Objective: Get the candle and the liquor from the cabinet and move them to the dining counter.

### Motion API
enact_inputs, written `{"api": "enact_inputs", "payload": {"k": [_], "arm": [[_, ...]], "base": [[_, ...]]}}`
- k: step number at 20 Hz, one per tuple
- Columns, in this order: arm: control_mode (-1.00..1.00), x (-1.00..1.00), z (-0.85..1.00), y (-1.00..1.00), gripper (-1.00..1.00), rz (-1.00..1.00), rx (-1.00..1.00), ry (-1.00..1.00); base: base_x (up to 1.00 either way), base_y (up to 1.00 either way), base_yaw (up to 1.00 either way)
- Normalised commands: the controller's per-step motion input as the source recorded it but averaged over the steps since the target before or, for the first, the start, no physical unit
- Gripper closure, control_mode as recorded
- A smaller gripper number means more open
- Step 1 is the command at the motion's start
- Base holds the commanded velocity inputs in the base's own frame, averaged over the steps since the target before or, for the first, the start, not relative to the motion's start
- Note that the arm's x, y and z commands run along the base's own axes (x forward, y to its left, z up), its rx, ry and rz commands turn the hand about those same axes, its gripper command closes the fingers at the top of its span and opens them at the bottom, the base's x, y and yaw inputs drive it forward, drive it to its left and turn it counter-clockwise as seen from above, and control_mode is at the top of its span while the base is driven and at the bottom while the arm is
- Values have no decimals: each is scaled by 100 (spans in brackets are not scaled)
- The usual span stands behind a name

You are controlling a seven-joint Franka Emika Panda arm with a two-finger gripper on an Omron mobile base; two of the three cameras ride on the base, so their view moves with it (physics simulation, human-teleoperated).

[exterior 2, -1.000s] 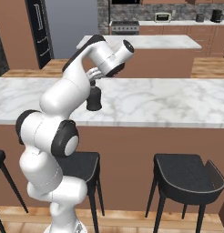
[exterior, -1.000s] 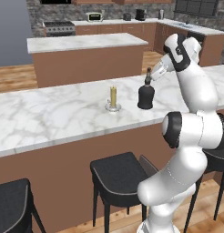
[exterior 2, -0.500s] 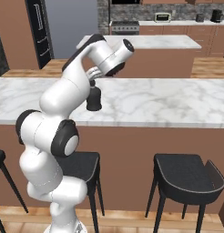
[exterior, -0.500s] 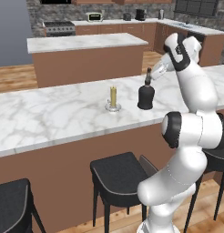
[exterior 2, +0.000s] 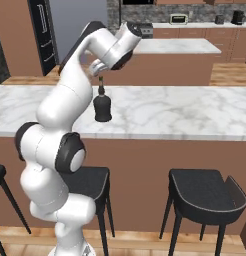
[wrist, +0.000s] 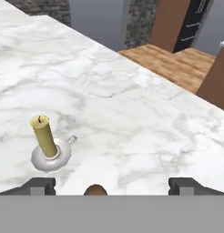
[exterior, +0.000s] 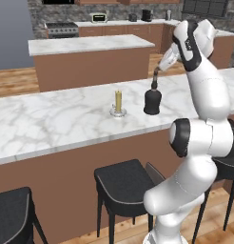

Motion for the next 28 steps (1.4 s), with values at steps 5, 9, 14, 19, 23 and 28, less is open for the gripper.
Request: {"api": "enact_inputs", "payload": {"k": [5,9,14,19,23,28], "arm": [[-100,-90,49,0,-100,-25,-14,-14],[-100,-100,3,19,-100,-33,-8,-18],[-100,-100,-9,44,-100,-32,-4,-18],[-100,-100,-16,47,-100,-32,-1,-12],[-100,-100,-20,22,-100,-32,0,-11],[-100,-100,-23,1,-100,-43,1,-5]], "base": [[0,0,0],[0,0,0],[0,0,0],[0,0,0],[0,0,0],[0,0,0]]}}
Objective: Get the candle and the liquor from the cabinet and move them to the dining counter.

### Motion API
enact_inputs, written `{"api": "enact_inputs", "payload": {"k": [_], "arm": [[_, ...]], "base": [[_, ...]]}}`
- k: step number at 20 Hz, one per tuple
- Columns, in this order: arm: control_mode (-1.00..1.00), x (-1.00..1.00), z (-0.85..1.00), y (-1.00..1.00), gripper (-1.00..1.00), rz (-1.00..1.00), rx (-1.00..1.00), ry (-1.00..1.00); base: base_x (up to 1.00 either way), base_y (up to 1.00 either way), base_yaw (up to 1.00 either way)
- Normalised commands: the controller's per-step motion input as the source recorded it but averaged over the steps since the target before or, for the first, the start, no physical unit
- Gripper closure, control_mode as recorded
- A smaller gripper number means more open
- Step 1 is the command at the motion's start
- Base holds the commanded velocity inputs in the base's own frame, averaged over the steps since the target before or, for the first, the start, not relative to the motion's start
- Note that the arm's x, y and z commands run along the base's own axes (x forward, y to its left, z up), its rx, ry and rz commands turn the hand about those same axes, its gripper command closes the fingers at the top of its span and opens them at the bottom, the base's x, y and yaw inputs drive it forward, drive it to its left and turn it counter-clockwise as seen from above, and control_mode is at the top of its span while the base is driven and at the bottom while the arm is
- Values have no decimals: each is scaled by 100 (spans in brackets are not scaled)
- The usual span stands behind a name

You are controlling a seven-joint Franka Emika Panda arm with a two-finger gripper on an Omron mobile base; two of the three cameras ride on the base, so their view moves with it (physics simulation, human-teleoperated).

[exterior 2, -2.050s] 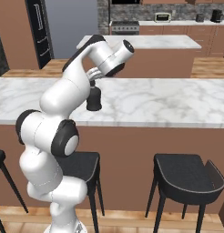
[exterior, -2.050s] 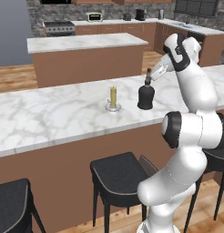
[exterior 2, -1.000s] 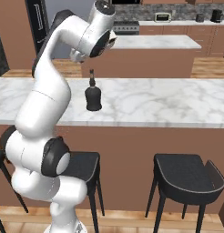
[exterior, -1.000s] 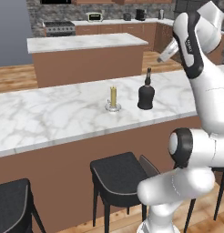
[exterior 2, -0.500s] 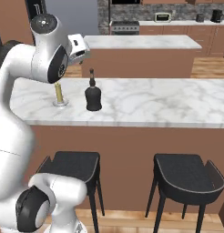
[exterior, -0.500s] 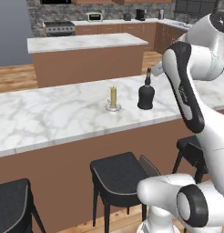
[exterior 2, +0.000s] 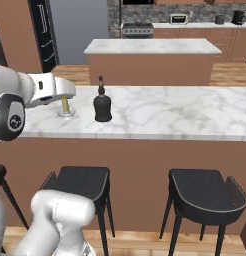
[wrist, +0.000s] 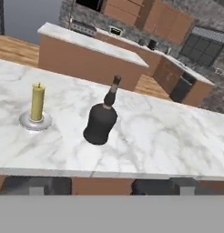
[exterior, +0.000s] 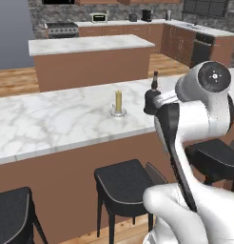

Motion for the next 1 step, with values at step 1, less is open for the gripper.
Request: {"api": "enact_inputs", "payload": {"k": [1], "arm": [[-100,-100,-9,-6,-100,-46,6,0]], "base": [[0,0,0]]}}
